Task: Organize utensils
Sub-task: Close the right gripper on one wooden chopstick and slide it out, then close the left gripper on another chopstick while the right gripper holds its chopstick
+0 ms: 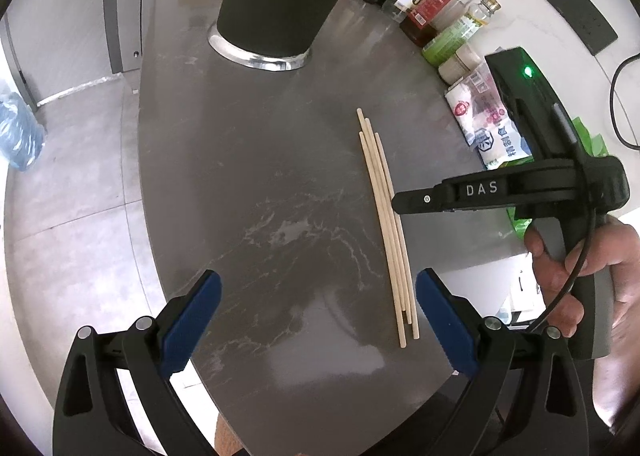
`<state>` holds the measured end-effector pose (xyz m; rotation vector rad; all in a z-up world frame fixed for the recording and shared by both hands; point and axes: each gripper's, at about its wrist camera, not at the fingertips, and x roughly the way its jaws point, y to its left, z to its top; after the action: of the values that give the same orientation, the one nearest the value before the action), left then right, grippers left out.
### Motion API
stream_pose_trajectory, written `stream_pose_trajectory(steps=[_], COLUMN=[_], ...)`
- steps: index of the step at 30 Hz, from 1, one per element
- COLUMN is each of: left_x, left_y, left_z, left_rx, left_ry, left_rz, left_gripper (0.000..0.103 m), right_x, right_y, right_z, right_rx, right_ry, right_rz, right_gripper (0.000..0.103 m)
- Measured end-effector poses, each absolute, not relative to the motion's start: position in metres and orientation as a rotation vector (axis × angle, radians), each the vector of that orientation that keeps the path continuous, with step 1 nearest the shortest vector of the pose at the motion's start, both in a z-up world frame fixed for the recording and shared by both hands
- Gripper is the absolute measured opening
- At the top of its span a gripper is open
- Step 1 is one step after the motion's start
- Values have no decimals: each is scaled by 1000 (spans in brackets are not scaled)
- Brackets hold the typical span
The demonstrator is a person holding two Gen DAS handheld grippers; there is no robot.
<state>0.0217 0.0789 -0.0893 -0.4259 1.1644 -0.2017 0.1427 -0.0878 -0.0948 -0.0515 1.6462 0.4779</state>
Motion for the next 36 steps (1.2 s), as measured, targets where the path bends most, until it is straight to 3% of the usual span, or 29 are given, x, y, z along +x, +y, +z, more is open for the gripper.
stream_pose_trajectory(steps=[15, 25, 31, 36], left_x=[28, 43, 58, 62], left_y=[65, 57, 41, 36], left_z=[-96, -95, -108, -109], left_rx=[-401, -345, -285, -271], left_ry=[1194, 1232, 1295, 1322], left_rz=[-222, -200, -167, -116], left_gripper=[94, 94, 73, 63], right_x=[139, 150, 154, 154], right_y=[-54, -93, -118, -130], right_z=[-97, -90, -70, -61], right_rx=[-246, -85, -1, 29], right_ry=[1670, 1680, 1640, 1614], right_rz=[439, 527, 595, 655], right_gripper=[5, 5, 5, 5])
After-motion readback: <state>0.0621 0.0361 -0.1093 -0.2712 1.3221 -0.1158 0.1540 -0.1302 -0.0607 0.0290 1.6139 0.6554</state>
